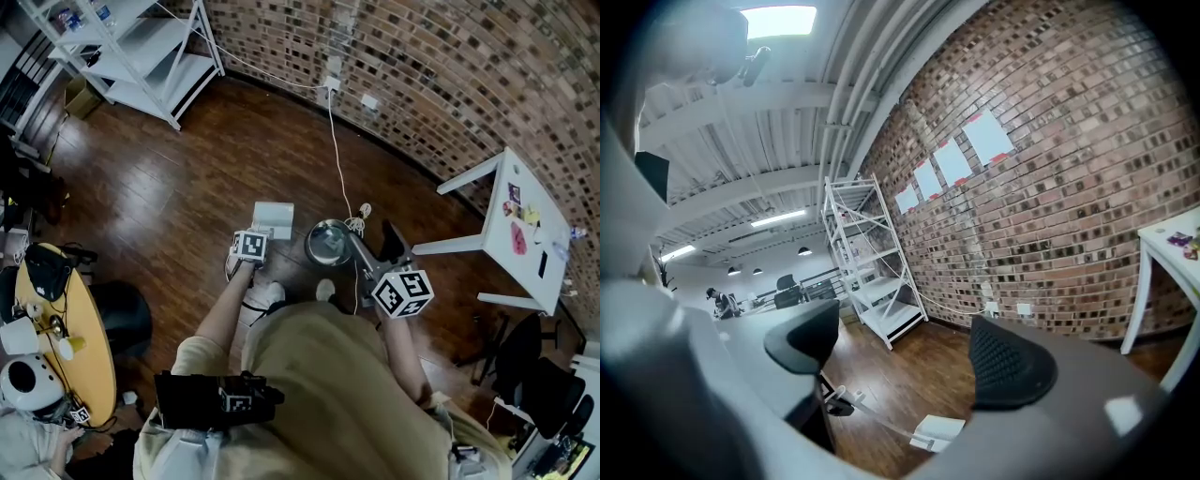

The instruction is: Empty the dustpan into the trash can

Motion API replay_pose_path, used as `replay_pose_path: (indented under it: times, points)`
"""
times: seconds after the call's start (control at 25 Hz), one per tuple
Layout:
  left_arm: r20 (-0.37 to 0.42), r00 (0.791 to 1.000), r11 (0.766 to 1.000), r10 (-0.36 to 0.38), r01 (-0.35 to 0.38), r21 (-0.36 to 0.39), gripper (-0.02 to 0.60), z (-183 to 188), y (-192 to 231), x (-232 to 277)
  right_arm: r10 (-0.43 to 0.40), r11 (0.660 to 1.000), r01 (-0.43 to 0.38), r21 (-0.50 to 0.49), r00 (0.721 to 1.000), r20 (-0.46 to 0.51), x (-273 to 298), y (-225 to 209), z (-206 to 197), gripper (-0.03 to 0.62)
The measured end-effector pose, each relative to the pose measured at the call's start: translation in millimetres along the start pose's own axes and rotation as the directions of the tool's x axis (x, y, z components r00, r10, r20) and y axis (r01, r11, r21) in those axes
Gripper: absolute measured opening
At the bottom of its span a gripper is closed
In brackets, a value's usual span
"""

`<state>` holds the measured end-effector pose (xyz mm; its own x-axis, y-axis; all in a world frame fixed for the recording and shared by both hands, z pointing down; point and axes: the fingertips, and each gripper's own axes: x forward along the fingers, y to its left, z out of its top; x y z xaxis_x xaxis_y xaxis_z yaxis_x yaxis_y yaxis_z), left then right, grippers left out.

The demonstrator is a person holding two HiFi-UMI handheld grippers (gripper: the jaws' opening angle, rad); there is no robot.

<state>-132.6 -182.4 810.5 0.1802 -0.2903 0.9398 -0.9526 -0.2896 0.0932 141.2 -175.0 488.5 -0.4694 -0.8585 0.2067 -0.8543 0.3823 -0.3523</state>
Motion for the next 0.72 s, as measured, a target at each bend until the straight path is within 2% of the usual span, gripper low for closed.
replay_pose_path:
  times: [0.12,0.24,0.36,0.48,0.6,0.72]
  points:
    - [-0.025,0.996,0.996,-0.089,0.088,-0.022,0.131,-9,-20,1,0.01,1.0,-0.01,0.0,1.0,-0.001,1,1,-1,0.425]
    - [0.012,0.997,0.997,-0.072,0.072,0.009,0.245,-3,-19,-9,0.022,1.0,-0.022,0.003,1.0,-0.002,3,5,-1,0.425]
    - [0.089,0.996,0.998,-0.006,0.0,0.065,0.258,12,-4,-30,0.038,0.999,-0.038,0.004,0.999,0.004,4,8,-2,0.426]
    - [0.16,0.986,0.999,-0.033,0.027,0.044,0.276,20,-4,-56,0.053,0.999,-0.053,0.006,0.999,0.012,6,14,-3,0.425]
    - [0.276,0.96,0.999,-0.048,0.04,0.035,0.298,36,-2,-98,0.068,0.998,-0.068,0.003,0.997,0.022,7,20,-2,0.425]
    - [0.429,0.902,0.998,-0.049,0.031,0.049,0.308,64,-5,-154,0.08,0.997,-0.079,-0.017,0.996,0.031,9,22,2,0.425]
